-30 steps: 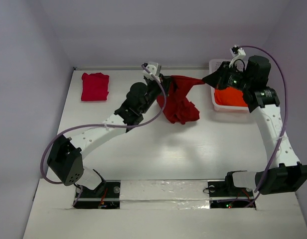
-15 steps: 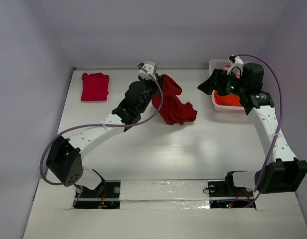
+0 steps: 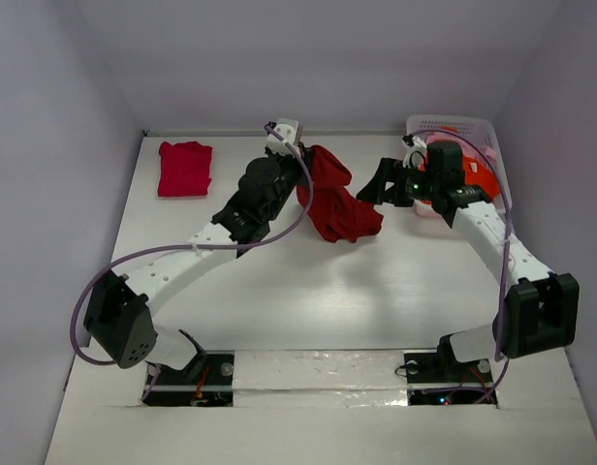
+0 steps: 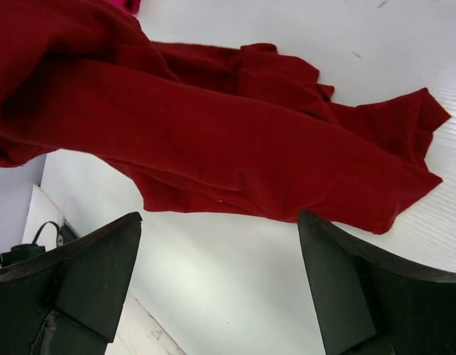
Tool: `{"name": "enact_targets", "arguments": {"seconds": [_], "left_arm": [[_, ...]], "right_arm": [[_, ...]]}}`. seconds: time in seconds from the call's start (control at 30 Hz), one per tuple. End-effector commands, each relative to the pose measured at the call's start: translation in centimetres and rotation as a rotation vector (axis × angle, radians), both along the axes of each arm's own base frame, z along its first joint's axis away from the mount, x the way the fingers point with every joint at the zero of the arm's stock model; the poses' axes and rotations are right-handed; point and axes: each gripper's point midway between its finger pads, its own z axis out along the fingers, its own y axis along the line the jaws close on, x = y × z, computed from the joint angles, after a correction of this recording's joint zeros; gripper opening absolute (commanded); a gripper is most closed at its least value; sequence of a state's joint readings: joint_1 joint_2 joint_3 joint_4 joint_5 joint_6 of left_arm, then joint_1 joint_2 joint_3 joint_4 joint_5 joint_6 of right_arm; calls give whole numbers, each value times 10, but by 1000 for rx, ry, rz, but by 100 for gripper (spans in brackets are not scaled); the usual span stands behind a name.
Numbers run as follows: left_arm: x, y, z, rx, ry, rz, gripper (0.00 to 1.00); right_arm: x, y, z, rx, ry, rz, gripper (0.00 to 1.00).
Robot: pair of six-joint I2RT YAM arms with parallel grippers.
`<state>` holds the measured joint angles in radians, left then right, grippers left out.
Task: Fold and stack the t-shirts
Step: Flatten the tshirt out
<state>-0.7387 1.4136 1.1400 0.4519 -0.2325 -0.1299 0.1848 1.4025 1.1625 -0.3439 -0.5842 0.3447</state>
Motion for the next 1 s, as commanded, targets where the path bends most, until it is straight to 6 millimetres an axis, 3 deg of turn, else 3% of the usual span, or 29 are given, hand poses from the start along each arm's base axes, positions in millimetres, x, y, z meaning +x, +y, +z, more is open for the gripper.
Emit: {"name": "enact_targets", "arguments": {"seconds": [0.0,0.17,0.43,0.97], "left_arm": [[-16,19,83,-127,-153,15,0],[-16,25,93,-123,-170,44,0],[-16,24,92,-137,-168,42,0],[-28,31,92,-166,-166,25,0]], "right_arm": [[6,13,14,20,-74,7,91],[-8,26,-8,11,-29,32,90],[-21,38,-29,19,11,52,84],[-8,81,-39,39,14,115,83]]}}
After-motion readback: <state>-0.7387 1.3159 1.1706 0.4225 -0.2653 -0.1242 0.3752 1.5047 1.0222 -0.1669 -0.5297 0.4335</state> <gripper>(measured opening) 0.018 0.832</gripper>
